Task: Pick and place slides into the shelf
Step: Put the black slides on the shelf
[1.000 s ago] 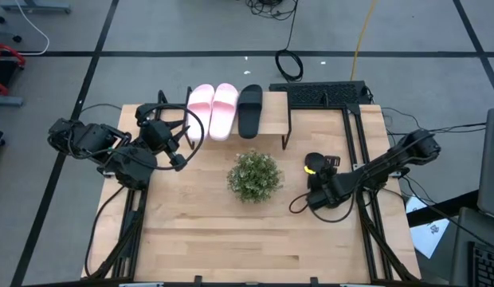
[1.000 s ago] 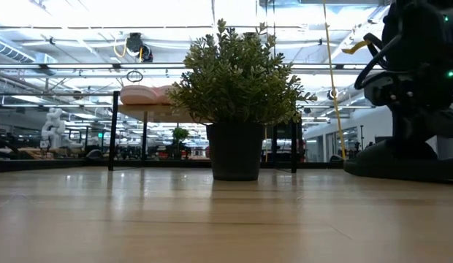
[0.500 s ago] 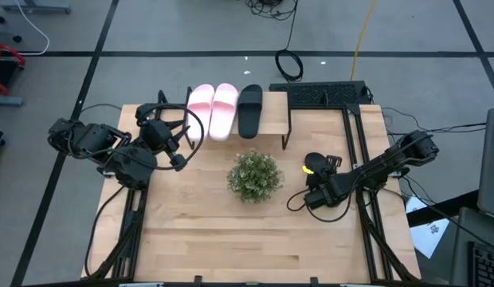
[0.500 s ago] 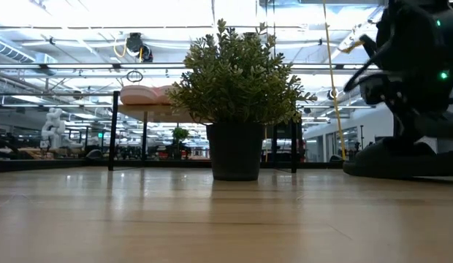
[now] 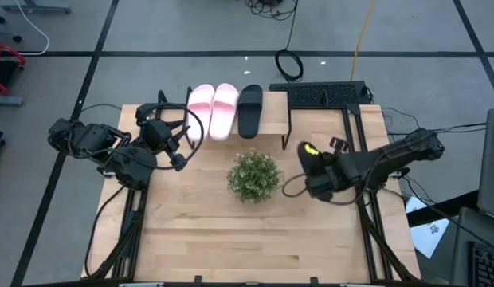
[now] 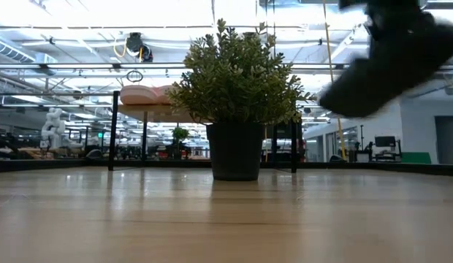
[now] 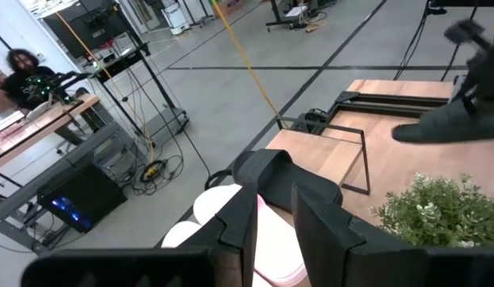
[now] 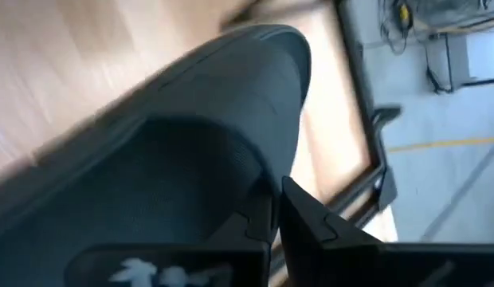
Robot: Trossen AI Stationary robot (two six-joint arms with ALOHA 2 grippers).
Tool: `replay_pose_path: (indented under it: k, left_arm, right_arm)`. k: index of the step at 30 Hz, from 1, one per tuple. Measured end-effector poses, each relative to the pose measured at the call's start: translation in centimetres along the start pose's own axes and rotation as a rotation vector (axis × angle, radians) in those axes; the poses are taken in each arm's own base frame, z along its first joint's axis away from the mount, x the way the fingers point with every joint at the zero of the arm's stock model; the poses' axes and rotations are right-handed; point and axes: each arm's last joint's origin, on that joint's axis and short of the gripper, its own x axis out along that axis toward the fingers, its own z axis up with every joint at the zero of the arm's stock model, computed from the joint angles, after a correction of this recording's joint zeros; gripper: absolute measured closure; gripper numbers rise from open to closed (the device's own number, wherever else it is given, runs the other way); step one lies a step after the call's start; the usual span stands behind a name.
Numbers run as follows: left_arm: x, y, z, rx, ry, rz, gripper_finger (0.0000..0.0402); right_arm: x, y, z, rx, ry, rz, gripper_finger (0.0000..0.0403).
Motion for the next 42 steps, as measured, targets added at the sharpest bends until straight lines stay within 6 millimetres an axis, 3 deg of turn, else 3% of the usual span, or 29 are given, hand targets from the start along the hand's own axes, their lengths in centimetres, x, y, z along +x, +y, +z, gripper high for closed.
replay_pose_path:
  k: [8, 13, 18, 24, 32, 42]
  left_arm:
    - [0.0, 0.0, 0.0, -0.012, 0.007, -0.019, 0.0316]
    - [0.0, -0.1, 0.0, -0.012, 0.01, -0.027, 0.0316]
    - [0.0, -0.1, 0.0, -0.012, 0.01, -0.027, 0.0316]
    - [0.0, -0.1, 0.0, -0.008, 0.01, -0.026, 0.0316]
    - [0.0, -0.1, 0.0, -0.011, 0.01, -0.026, 0.0316]
    - [0.0, -0.1, 0.0, 0.0, 0.008, -0.021, 0.0316]
  right_arm:
    - [-5.0, -5.2, 5.9, 0.074, -0.21, -0.059, 0.0402]
    - [-5.7, -7.9, 10.0, 0.086, -0.252, -0.194, 0.0402]
    - [-3.8, -10.4, 14.4, 0.166, -0.195, -0.195, 0.0402]
    - [0.1, -11.0, 18.4, 0.105, -0.088, -0.206, 0.0402]
    - [4.3, -10.9, 20.1, 0.034, 0.025, -0.281, 0.0403]
    - [5.4, -12.6, 21.5, 0.085, -0.058, -0.297, 0.0403]
